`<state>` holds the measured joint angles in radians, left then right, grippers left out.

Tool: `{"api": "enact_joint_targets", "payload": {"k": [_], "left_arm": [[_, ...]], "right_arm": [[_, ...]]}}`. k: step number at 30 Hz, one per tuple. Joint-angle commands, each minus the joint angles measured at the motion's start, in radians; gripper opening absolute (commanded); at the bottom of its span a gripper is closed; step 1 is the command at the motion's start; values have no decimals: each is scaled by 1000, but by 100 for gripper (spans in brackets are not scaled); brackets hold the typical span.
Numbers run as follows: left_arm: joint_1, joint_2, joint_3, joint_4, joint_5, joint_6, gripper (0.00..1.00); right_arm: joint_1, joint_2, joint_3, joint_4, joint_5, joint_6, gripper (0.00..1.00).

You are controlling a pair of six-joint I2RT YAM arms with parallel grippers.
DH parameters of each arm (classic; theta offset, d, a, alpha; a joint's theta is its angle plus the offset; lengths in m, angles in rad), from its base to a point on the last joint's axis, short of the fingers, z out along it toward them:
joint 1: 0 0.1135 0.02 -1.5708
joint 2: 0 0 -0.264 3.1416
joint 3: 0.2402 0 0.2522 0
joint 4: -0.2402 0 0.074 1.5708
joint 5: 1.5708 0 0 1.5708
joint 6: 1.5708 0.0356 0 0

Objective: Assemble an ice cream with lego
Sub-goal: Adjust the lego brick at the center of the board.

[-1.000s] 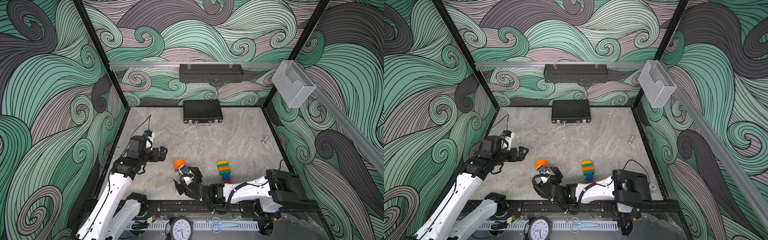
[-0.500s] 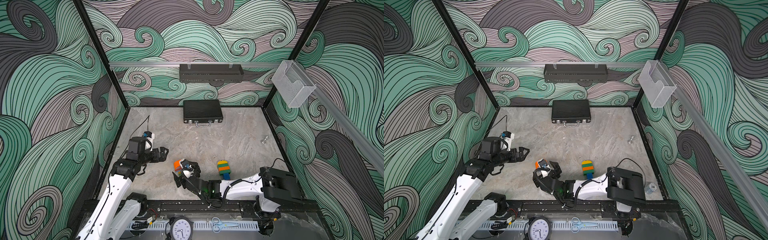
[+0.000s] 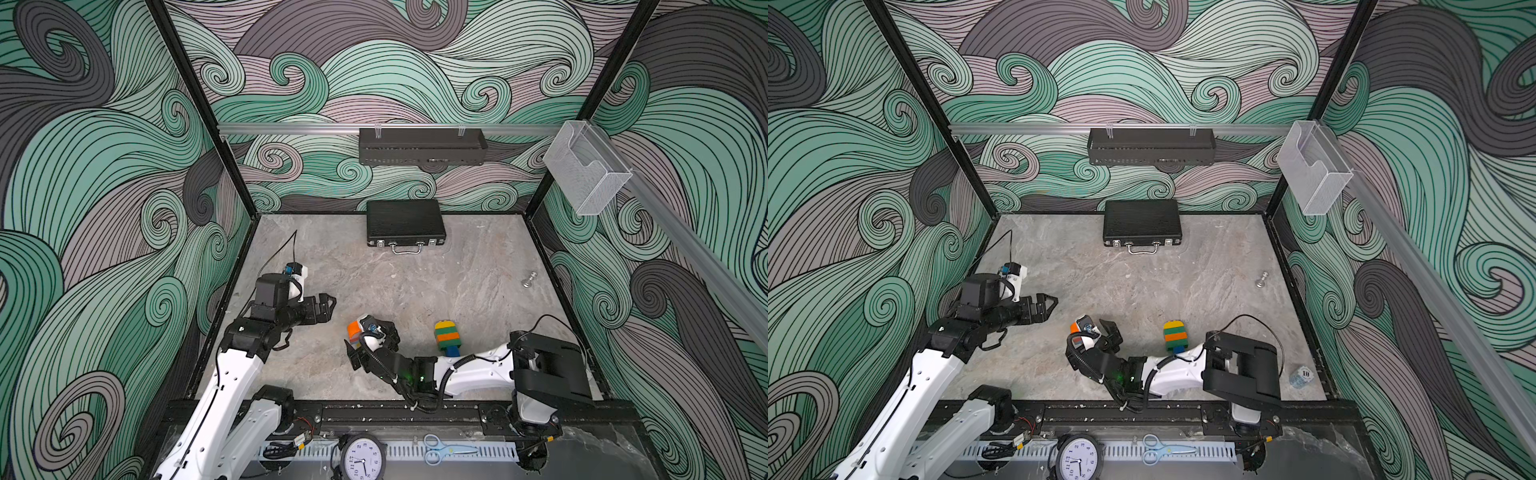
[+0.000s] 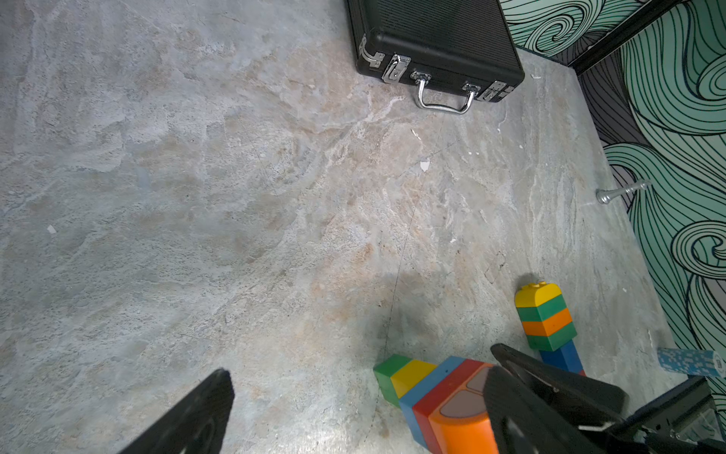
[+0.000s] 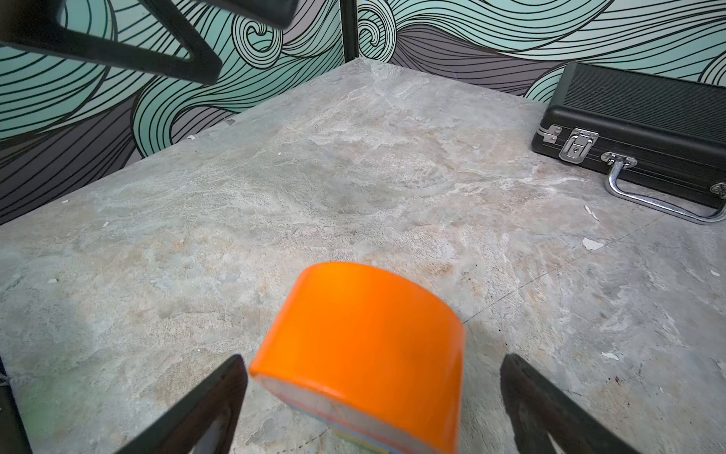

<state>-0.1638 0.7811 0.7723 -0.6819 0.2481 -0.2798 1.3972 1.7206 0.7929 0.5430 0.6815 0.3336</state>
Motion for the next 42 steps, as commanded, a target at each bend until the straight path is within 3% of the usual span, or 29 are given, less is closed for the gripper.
{"api": "enact_joint_targets", "payload": {"k": [1,16,29,42], "left_arm": [[10,-14,33,-28,16,9,99],[14,-24,27,-46,13,16,99],[19,-23,25,-48,13,19,98],[21,-30,27,-59,5,23,99]], "right_arm": [[-4,23,26,17,-2,5,99],[-21,43,18,22,9,43,99],[-23,60,25,23,1,40,94],[-22,62,24,32,-10,30,73]]}}
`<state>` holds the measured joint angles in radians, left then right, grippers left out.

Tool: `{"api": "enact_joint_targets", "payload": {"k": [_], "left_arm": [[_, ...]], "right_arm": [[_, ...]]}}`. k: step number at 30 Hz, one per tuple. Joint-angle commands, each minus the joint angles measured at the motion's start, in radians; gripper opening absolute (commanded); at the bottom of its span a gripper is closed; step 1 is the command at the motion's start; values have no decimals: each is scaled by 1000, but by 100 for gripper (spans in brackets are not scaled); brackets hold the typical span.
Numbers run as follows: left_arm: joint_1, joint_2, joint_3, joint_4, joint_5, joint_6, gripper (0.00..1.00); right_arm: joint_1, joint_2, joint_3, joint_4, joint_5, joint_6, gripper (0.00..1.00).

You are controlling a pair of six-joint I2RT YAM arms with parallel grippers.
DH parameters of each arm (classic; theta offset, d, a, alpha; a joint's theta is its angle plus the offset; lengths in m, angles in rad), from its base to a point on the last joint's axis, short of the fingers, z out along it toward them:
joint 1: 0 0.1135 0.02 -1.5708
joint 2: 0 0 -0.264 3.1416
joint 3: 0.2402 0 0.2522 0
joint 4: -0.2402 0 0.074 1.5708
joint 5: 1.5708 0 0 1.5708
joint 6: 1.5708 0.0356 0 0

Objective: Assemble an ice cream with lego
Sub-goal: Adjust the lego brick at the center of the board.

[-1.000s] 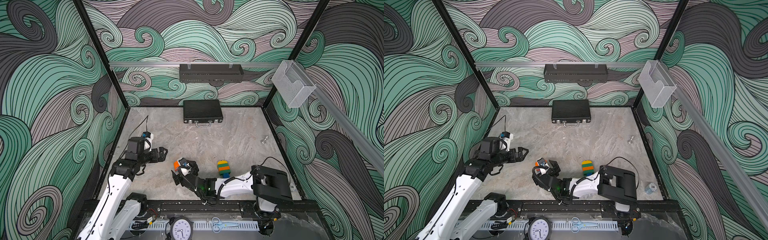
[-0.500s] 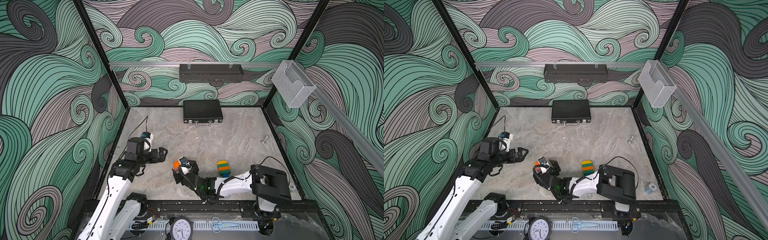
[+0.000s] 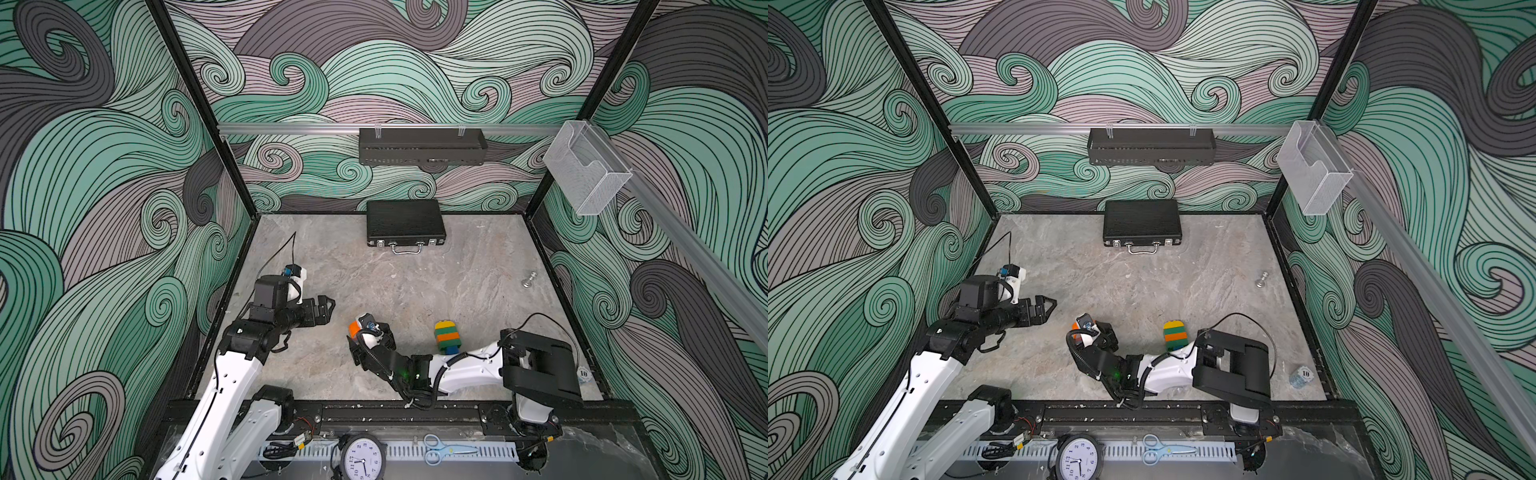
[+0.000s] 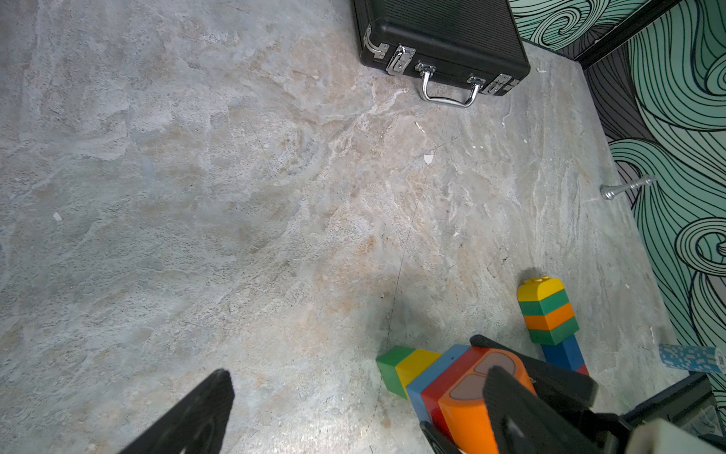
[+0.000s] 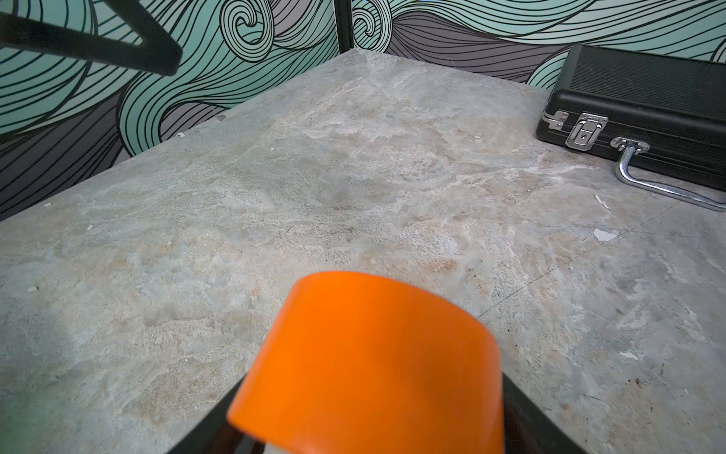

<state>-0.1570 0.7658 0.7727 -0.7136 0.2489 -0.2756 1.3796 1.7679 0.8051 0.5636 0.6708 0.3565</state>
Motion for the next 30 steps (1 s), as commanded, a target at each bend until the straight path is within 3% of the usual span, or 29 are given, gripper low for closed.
{"api": "enact_joint_targets", "payload": {"k": [1,13,18,22,30], "left_arm": [[13,-14,25,-27,4,19,99],[16,-25,18,-15,-5,10,98],[25,-25,15,-5,-2,5,98],[32,-28,6,9,6,1,98],[39,-19,1,20,39,9,99]], "right_arm": [[-4,15,13,12,1,7,71],[-3,-98,54,-143,-10,-21,49],[-26,-197,137,-471,-34,74,48],[-76,-265,221,-759,-122,161,48],[-215,-273,434,-1227,-425,191,44]]}}
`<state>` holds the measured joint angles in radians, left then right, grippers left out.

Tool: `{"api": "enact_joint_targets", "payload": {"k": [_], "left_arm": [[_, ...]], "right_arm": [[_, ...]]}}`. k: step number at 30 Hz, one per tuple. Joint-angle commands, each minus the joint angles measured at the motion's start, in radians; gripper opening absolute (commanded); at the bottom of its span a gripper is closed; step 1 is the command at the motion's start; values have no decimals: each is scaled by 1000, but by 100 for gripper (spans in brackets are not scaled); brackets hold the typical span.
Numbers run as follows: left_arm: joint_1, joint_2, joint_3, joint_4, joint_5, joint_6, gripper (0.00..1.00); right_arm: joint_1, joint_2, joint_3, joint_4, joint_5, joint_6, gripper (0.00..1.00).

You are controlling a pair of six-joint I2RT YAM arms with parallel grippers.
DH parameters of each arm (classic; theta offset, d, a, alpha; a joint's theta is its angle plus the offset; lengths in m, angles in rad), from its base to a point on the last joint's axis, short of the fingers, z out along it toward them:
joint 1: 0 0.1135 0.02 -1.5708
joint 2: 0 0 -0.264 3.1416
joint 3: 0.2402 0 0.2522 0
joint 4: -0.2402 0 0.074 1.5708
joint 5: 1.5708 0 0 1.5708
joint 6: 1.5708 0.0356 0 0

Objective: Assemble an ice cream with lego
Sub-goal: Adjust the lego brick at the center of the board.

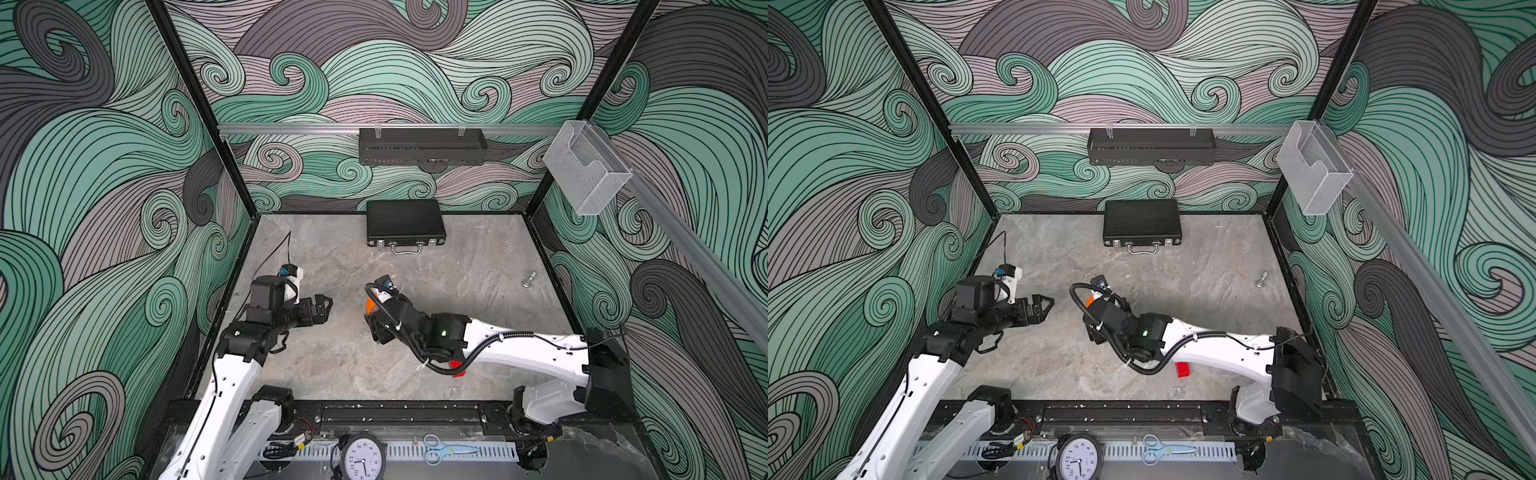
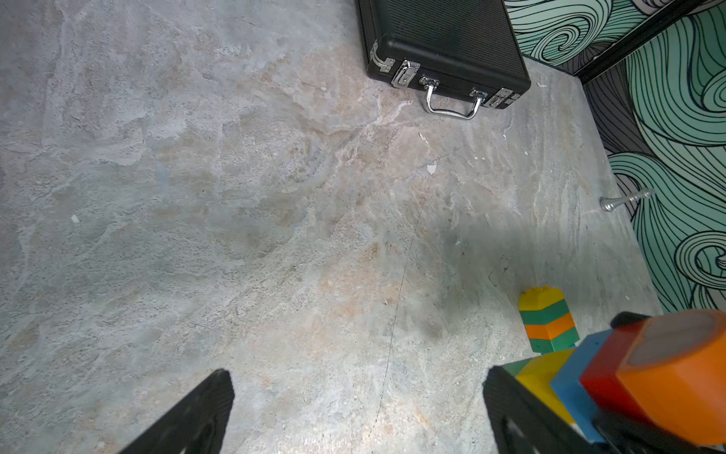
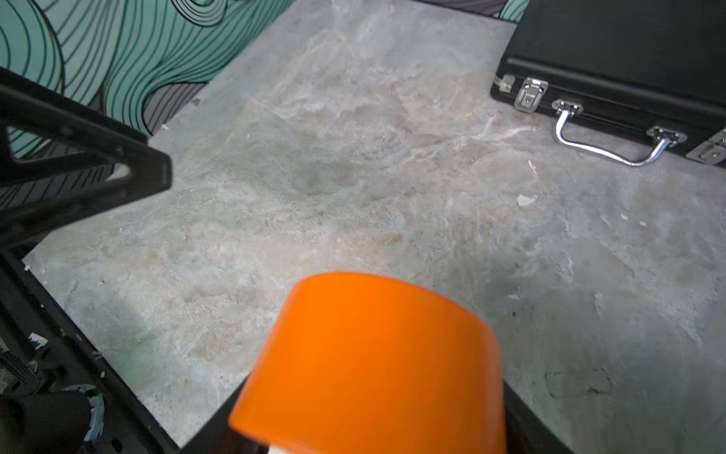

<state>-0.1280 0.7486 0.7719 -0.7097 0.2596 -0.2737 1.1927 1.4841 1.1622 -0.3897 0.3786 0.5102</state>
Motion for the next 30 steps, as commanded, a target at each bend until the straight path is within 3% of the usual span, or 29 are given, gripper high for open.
{"api": "enact_joint_targets", "payload": {"k": [1,10,23,30], "left_arm": [[10,-3,0,17,29,8,99],[10,-5,-5,23,53,17,99],[10,-4,-5,23,69,24,98],[10,-8,-6,21,70,24,99]], "right_arm": [[-41,21,110,-330,-159,36,44],[-176,161,258,-583,-478,-14,45],[-219,386,366,-728,-632,-111,46],[-234,479,359,-735,-656,-140,47]]}}
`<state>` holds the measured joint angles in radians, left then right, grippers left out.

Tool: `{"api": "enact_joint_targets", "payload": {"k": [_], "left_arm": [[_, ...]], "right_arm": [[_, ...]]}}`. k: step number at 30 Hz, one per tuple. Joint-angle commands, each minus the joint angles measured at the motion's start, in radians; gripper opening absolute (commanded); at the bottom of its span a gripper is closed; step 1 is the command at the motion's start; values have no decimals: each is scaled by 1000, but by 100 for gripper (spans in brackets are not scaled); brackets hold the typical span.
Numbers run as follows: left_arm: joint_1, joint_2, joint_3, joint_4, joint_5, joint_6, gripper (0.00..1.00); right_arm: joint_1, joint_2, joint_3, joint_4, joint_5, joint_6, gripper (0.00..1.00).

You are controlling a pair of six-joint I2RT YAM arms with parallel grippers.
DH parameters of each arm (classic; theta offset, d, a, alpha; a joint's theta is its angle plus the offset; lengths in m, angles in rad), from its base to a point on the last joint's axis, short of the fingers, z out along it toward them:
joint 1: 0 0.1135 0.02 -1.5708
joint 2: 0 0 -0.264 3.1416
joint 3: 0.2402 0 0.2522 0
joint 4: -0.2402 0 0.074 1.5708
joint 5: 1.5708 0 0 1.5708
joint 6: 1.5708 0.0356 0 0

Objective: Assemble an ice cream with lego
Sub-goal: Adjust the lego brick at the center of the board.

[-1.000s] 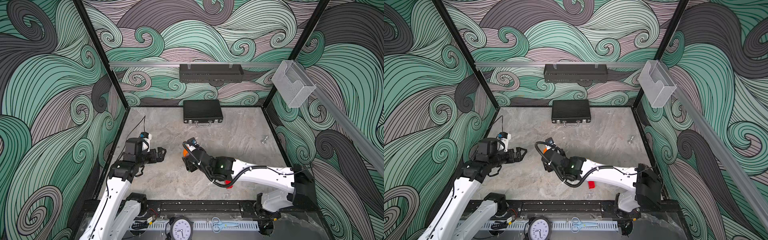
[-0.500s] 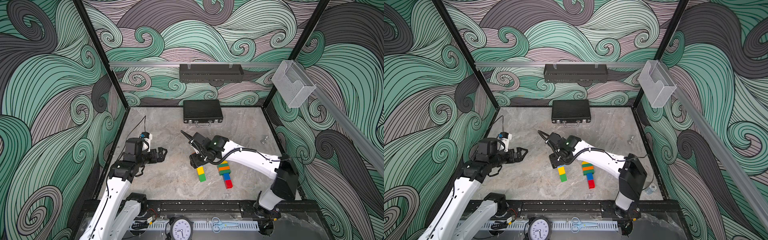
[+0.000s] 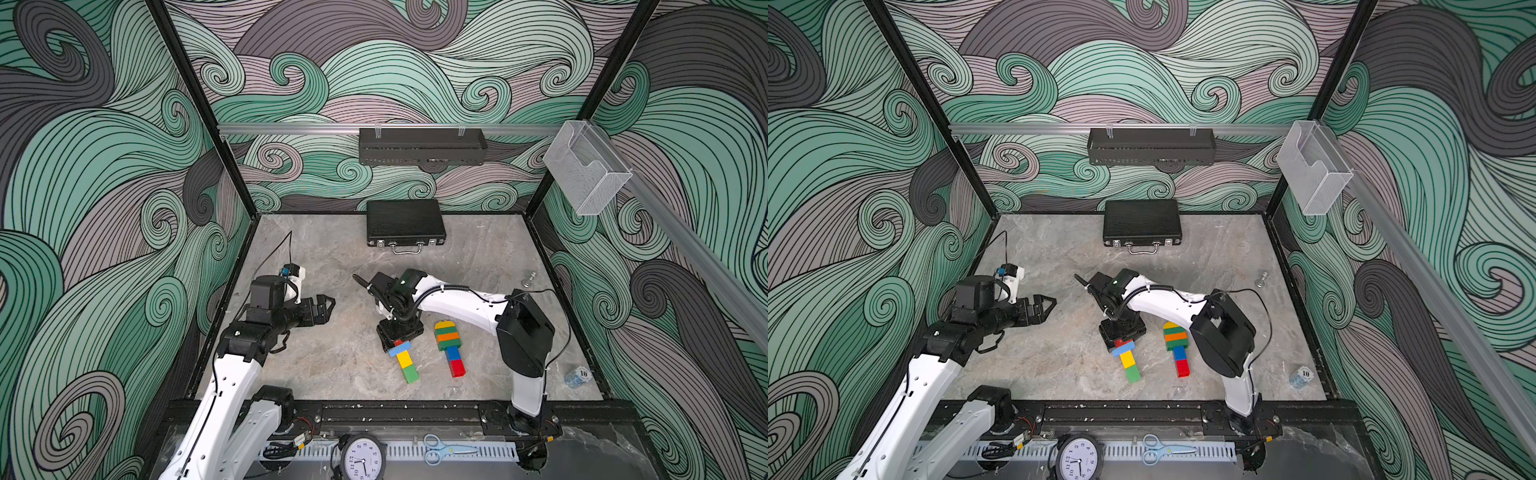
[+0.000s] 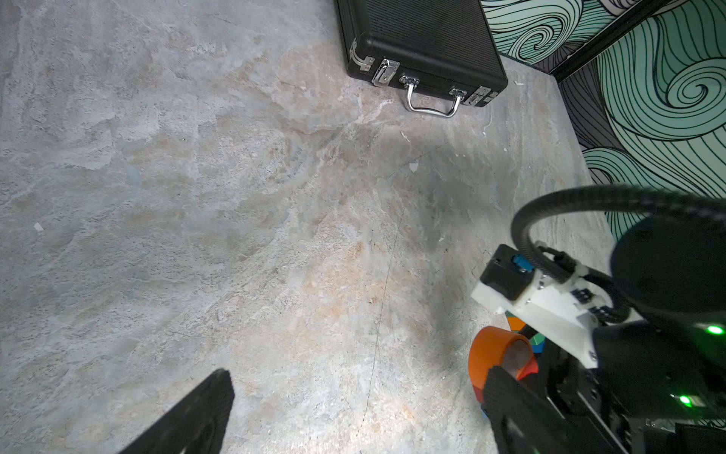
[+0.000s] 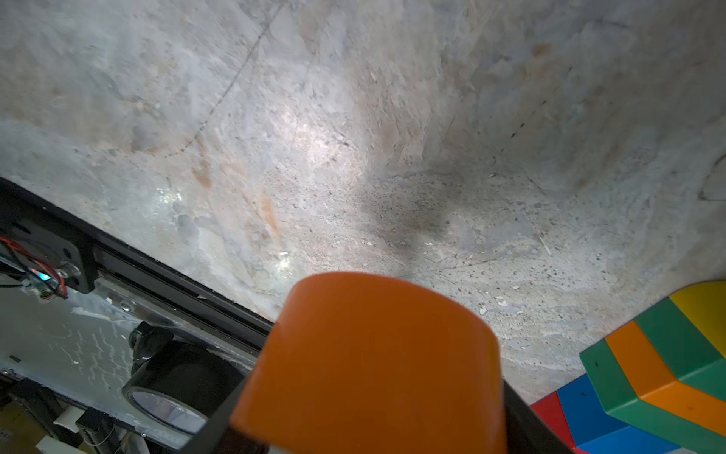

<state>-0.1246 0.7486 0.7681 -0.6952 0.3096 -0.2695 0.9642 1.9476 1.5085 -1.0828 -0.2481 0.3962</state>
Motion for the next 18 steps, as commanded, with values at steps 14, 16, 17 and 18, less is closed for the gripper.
{"api": "enact_joint_targets", "payload": {"k": [14,16,17,18], "left_arm": [[6,-9,-2,1,22,22,98],[6,-12,-2,1,23,21,98],[6,-12,-3,0,23,22,99],[6,-14,-2,0,22,21,99]], "right_arm": [[-14,116,0,-33,-86,-48,49],[-15,127,0,-32,-93,-52,49],[-15,134,-1,-31,-97,-56,49],[-15,140,-1,-31,-95,-57,49]]}}
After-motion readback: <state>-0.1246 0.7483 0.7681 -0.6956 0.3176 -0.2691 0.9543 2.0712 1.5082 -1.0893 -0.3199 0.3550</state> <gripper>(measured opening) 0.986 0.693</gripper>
